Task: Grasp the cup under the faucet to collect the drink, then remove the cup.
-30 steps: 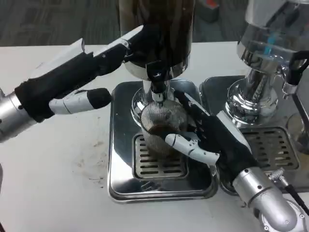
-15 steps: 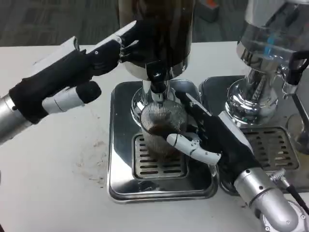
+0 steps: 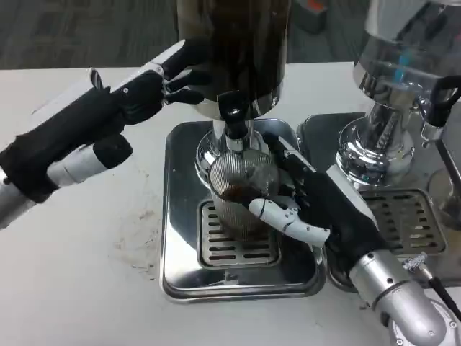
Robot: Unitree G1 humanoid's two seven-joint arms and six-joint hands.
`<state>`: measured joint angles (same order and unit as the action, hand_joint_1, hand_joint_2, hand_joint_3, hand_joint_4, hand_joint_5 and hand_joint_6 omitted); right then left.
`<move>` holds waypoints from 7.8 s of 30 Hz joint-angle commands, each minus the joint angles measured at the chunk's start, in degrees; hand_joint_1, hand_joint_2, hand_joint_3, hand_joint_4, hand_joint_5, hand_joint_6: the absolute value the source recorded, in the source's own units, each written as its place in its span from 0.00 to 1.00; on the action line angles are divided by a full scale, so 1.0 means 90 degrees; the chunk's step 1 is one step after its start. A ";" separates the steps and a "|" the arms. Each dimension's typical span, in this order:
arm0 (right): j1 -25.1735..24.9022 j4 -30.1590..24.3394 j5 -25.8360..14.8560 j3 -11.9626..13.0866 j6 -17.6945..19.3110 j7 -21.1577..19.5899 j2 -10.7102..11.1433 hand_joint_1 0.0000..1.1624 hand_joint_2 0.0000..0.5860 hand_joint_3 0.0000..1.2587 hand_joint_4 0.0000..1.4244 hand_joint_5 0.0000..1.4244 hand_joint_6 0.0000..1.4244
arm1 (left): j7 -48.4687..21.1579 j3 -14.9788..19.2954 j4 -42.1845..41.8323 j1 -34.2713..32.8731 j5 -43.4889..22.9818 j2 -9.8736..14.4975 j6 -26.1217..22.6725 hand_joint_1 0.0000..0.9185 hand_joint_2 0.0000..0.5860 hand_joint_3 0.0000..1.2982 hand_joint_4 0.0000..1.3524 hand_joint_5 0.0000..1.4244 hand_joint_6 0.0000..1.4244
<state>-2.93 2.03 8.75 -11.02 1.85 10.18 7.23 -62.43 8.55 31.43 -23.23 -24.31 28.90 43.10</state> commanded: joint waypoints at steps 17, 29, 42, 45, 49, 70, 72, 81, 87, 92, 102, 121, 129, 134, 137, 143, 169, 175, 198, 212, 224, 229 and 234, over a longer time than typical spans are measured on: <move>-0.0029 0.0022 0.0259 -0.0150 -0.0002 -0.0023 0.0132 0.59 0.32 0.00 0.00 0.00 0.06 | 0.0513 0.0367 -0.0288 0.0820 0.0030 0.0029 -0.0174 0.00 0.16 0.04 0.00 0.06 0.12; -0.0042 0.0099 0.0363 -0.0169 -0.0018 -0.0038 0.0075 0.60 0.32 0.00 0.00 0.00 0.06 | 0.0673 0.0455 -0.0440 0.1133 0.0071 0.0042 -0.0261 0.00 0.16 0.04 0.00 0.07 0.12; -0.0174 0.0342 0.0404 -0.0240 -0.0005 0.0036 0.0042 0.60 0.32 0.00 0.00 0.00 0.04 | 0.0789 0.0502 -0.0479 0.1302 0.0133 0.0083 -0.0264 0.00 0.17 0.05 0.00 0.07 0.13; -0.0216 0.0400 0.0442 -0.0283 -0.0020 0.0058 0.0062 0.60 0.32 0.00 0.00 0.00 0.04 | 0.0812 0.0506 -0.0475 0.1324 0.0145 0.0092 -0.0262 0.00 0.18 0.05 0.00 0.07 0.13; -0.0249 0.0442 0.0502 -0.0336 -0.0055 0.0052 0.0078 0.61 0.32 0.00 0.00 0.00 0.03 | 0.0832 0.0515 -0.0470 0.1346 0.0159 0.0101 -0.0259 0.00 0.19 0.06 0.01 0.07 0.13; -0.0226 0.0412 0.1027 -0.0529 -0.0626 -0.0286 -0.0101 0.56 0.34 0.00 0.00 0.00 0.03 | 0.1029 0.0586 -0.0612 0.1534 0.0242 0.0188 -0.0301 0.00 0.21 0.07 0.02 0.07 0.13; -0.0226 0.0420 0.1072 -0.0555 -0.0689 -0.0346 -0.0139 0.54 0.34 0.00 0.00 0.00 0.04 | 0.1043 0.0593 -0.0625 0.1548 0.0249 0.0196 -0.0312 0.00 0.20 0.07 0.02 0.07 0.13; -0.0258 0.0423 0.1435 -0.0755 -0.1125 -0.0671 -0.0286 0.50 0.34 0.00 0.02 0.06 0.11 | 0.1084 0.0595 -0.0656 0.1593 0.0283 0.0234 -0.0321 0.00 0.19 0.07 0.03 0.07 0.13; -0.0256 0.0438 0.1623 -0.0916 -0.1286 -0.0823 -0.0325 0.52 0.35 0.04 0.06 0.11 0.15 | 0.1102 0.0590 -0.0686 0.1630 0.0290 0.0253 -0.0324 0.00 0.19 0.07 0.03 0.07 0.13; -0.0218 0.0427 0.1817 -0.1037 -0.1344 -0.1008 -0.0351 0.55 0.35 0.09 0.09 0.15 0.19 | 0.1130 0.0594 -0.0708 0.1652 0.0305 0.0260 -0.0320 0.00 0.18 0.08 0.03 0.07 0.14; -0.0212 0.0596 0.2055 -0.1186 -0.1267 -0.1395 -0.0468 0.58 0.36 0.19 0.18 0.22 0.27 | 0.1182 0.0604 -0.0726 0.1686 0.0338 0.0271 -0.0303 0.00 0.16 0.08 0.03 0.08 0.14; -0.0039 0.0970 0.2200 -0.1199 -0.0731 -0.2317 -0.0669 0.60 0.37 0.33 0.32 0.38 0.46 | 0.1233 0.0597 -0.0714 0.1686 0.0358 0.0282 -0.0308 0.00 0.17 0.08 0.04 0.08 0.15; 0.0120 0.0953 0.2263 -0.1157 -0.0510 -0.2653 -0.0686 0.61 0.39 0.36 0.36 0.43 0.53 | 0.1237 0.0573 -0.0683 0.1709 0.0376 0.0275 -0.0308 0.00 0.16 0.08 0.04 0.08 0.15; 0.0220 0.0890 0.2250 -0.1095 -0.0394 -0.2790 -0.0690 0.61 0.39 0.38 0.37 0.45 0.56 | 0.1228 0.0558 -0.0666 0.1713 0.0387 0.0267 -0.0308 0.00 0.16 0.08 0.04 0.08 0.15; 0.0286 0.0849 0.2252 -0.1063 -0.0333 -0.2861 -0.0692 0.61 0.39 0.38 0.38 0.45 0.56 | 0.1216 0.0540 -0.0646 0.1704 0.0391 0.0259 -0.0314 0.00 0.16 0.08 0.04 0.08 0.15; 0.0448 0.0666 0.2267 -0.0997 -0.0245 -0.2971 -0.0677 0.60 0.41 0.39 0.39 0.47 0.57 | 0.1221 0.0514 -0.0613 0.1685 0.0405 0.0245 -0.0312 0.00 0.16 0.08 0.05 0.08 0.15; 0.0889 -0.0018 0.2391 -0.0691 -0.0080 -0.3191 -0.0567 0.61 0.40 0.41 0.39 0.49 0.60 | 0.1227 0.0419 -0.0406 0.1615 0.0443 0.0195 -0.0264 0.00 0.17 0.07 0.05 0.08 0.16; 0.0966 -0.0178 0.2426 -0.0668 -0.0042 -0.3241 -0.0533 0.62 0.40 0.41 0.40 0.49 0.60 | 0.1229 0.0408 -0.0371 0.1606 0.0478 0.0177 -0.0260 0.00 0.17 0.07 0.05 0.08 0.16; 0.1482 -0.1104 0.2598 -0.0460 -0.0053 -0.3171 -0.0415 0.61 0.39 0.42 0.40 0.50 0.62 | 0.1142 0.0308 -0.0125 0.1440 0.0603 0.0123 -0.0119 0.00 0.17 0.07 0.05 0.08 0.16; 0.1828 -0.1555 0.2754 -0.0363 -0.0199 -0.2975 -0.0264 0.62 0.39 0.42 0.40 0.51 0.63 | 0.1196 0.0216 0.0030 0.1461 0.0643 0.0170 0.0225 0.00 0.17 0.07 0.05 0.08 0.16; 0.2005 -0.1783 0.2770 -0.0270 -0.0251 -0.2832 -0.0197 0.63 0.39 0.42 0.41 0.52 0.63 | 0.1266 0.0242 0.0015 0.1668 0.0798 0.0250 0.0570 0.00 0.17 0.07 0.05 0.08 0.16; 0.2134 -0.1977 0.2782 -0.0221 -0.0292 -0.2773 -0.0175 0.63 0.39 0.42 0.41 0.52 0.64 | 0.1272 0.0240 -0.0029 0.1820 0.0920 0.0314 0.0790 0.00 0.17 0.07 0.04 0.08 0.16; 0.2237 -0.2113 0.2778 -0.0158 -0.0323 -0.2720 -0.0158 0.63 0.39 0.42 0.41 0.52 0.65 | 0.1327 0.0239 -0.0018 0.1965 0.1007 0.0407 0.1038 0.00 0.17 0.07 0.04 0.08 0.16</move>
<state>16.98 -14.47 33.62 -13.07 -1.27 -14.25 5.78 -51.27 10.61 31.45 -6.53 -16.90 31.45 50.42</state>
